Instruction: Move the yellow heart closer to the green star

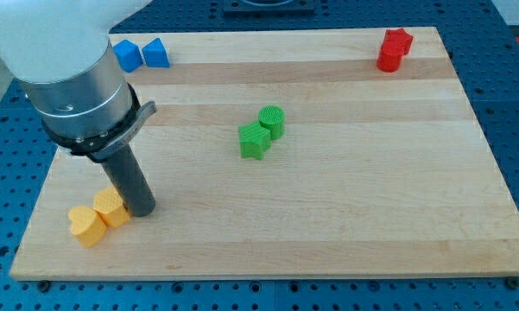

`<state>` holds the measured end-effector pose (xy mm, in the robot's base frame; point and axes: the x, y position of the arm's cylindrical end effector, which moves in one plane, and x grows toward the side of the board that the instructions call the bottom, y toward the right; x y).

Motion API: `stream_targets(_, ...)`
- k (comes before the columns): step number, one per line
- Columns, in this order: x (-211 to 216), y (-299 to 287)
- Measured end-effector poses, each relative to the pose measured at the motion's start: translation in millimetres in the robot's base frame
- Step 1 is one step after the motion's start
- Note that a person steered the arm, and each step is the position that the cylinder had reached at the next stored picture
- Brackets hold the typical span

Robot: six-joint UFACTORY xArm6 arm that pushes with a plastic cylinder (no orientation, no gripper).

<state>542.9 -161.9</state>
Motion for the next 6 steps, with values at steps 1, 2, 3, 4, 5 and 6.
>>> stream_targets(1,0.0,0.0)
stream_targets(2,4.7,4.4)
stream_targets(3,27.0,13.1)
stream_targets(4,62.2,14.4)
stream_targets(5,76.0,-2.4)
stream_targets(6,75.2,-40.9)
